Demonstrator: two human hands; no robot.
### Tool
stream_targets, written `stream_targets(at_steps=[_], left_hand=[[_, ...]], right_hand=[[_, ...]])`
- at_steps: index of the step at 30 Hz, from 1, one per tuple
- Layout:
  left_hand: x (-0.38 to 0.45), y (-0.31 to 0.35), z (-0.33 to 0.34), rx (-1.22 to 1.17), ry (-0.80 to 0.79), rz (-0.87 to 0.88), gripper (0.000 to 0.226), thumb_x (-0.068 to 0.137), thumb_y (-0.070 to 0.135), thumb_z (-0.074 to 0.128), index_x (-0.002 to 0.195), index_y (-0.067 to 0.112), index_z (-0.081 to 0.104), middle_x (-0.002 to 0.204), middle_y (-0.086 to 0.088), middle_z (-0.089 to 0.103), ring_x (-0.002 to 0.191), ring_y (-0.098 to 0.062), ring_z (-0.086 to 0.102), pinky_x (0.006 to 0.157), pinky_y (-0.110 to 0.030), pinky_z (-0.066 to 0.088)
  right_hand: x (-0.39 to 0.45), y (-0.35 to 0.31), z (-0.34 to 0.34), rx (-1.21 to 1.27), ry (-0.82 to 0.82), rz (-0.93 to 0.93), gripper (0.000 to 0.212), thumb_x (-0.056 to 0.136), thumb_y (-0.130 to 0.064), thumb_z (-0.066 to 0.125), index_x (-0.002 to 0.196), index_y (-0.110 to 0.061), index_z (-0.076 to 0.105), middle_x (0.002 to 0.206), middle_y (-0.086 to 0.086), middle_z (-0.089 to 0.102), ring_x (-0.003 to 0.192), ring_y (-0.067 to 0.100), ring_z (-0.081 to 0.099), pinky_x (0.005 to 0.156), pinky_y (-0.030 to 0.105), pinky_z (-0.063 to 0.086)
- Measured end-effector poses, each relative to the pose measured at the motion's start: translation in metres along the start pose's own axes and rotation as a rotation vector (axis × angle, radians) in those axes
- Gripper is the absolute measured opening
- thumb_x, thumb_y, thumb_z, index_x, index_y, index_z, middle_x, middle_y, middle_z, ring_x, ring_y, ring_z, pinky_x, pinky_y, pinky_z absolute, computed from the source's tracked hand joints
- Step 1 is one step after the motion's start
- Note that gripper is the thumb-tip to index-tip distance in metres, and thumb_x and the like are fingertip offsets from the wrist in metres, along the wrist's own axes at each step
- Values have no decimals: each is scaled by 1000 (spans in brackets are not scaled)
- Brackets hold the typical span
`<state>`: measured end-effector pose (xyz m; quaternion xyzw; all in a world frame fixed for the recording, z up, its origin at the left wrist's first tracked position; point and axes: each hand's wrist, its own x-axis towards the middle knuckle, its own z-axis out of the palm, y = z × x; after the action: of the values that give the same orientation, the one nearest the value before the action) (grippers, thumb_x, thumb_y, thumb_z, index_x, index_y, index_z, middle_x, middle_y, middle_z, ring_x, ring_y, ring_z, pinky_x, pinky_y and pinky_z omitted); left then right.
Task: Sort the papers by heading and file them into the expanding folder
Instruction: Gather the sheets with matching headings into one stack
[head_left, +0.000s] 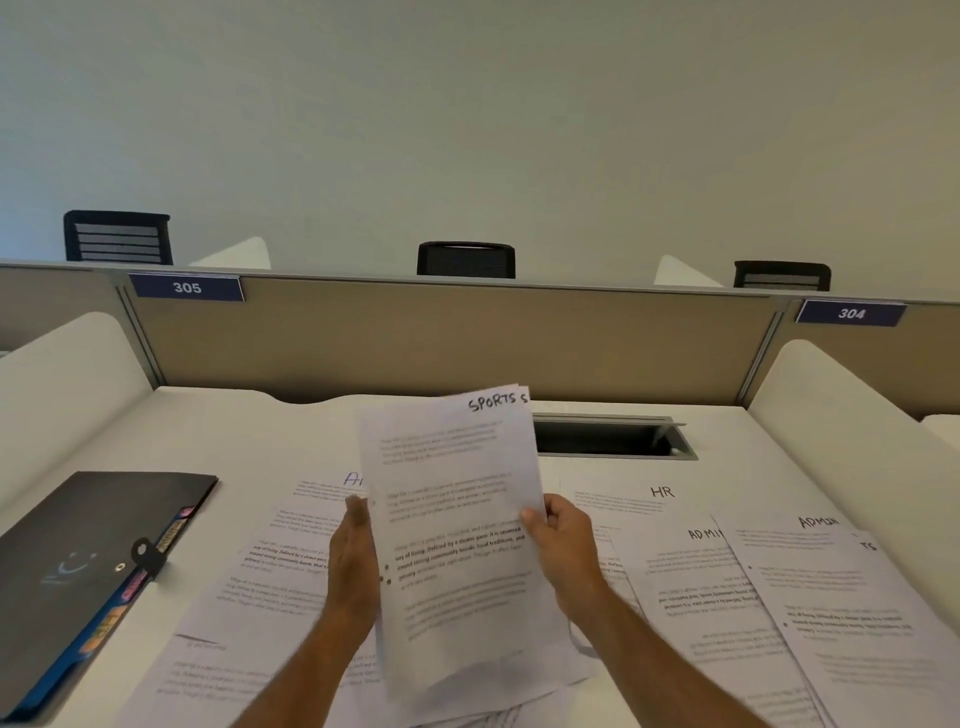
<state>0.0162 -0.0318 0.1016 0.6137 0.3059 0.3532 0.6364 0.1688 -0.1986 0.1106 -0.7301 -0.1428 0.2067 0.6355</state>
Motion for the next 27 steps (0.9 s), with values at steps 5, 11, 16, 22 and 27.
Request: stream_targets(at_steps=[5,11,16,22,27], left_hand=[[-6,9,7,89,-37,233,29,88,38,61,114,25,63,102,9,73,90,-17,73,65,-35,63],[-13,-4,18,180,-38,247,38,87,38,71,116,26,50,99,23,63,93,-5,67,62,-25,61],[-8,-22,23,223,-49,134,25,93,15,68,115,24,61,101,9,70,94,-13,68,61,-18,59],[3,-21,18,238,76,121,21,92,11,69,106,25,63,93,8,71,84,-14,70,60,-23,58],[7,-24,7,242,113,121,21,92,10,69,106,24,63,93,5,71,80,-19,71,60,-34,60]], right_hand=[[-7,-1,-7,86,55,-224,5,100,-21,56,100,-21,61,94,-2,75,85,21,74,69,33,62],[-12,16,-8,143,11,-160,38,92,-3,64,122,-27,56,116,-1,69,108,22,67,89,46,60],[-9,31,-12,19,-39,-158,34,98,-8,58,124,-30,54,119,-3,66,113,18,64,89,36,60],[2,54,-82,-572,62,-220,59,91,-60,43,133,-21,57,138,-6,56,129,15,51,107,30,40],[-17,108,-149,-1134,274,75,89,88,-76,9,138,-18,54,155,9,41,147,31,29,120,51,21]])
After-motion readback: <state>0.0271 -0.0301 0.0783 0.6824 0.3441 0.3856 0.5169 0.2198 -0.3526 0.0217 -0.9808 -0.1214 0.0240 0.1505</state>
